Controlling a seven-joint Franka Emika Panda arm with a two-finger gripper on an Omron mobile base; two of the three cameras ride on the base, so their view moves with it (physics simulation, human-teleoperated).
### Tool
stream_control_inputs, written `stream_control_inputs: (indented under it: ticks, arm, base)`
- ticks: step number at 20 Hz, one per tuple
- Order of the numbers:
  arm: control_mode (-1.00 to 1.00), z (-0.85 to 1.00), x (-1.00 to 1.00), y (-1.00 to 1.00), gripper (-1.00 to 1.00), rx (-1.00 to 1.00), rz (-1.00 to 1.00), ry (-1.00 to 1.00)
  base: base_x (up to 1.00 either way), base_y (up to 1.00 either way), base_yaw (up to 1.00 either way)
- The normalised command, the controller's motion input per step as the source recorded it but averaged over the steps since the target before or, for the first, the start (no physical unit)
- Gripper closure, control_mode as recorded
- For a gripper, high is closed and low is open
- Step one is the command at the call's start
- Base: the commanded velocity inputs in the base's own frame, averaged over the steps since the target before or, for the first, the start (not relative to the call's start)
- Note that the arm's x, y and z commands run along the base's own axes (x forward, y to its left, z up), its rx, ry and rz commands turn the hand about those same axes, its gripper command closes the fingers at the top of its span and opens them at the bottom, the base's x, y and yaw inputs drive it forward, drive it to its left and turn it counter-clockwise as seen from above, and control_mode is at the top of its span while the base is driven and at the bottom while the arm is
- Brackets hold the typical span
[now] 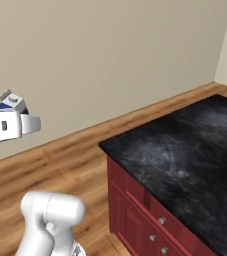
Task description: Pick the bottled water, milk, boxed drink from the counter and place them in the open cabinet.
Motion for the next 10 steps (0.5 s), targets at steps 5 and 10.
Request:
stream_control_inputs:
  ticks: [5,10]
  arm:
    - [1.00,0.00,0.00,0.00,1.00,0.00,0.00,0.00]
    - [1.00,0.00,0.00,0.00,1.00,0.00,0.00,0.00]
  base:
    - [-0.58,0.00,0.30]
    - [-0.37,-0.02,0.27]
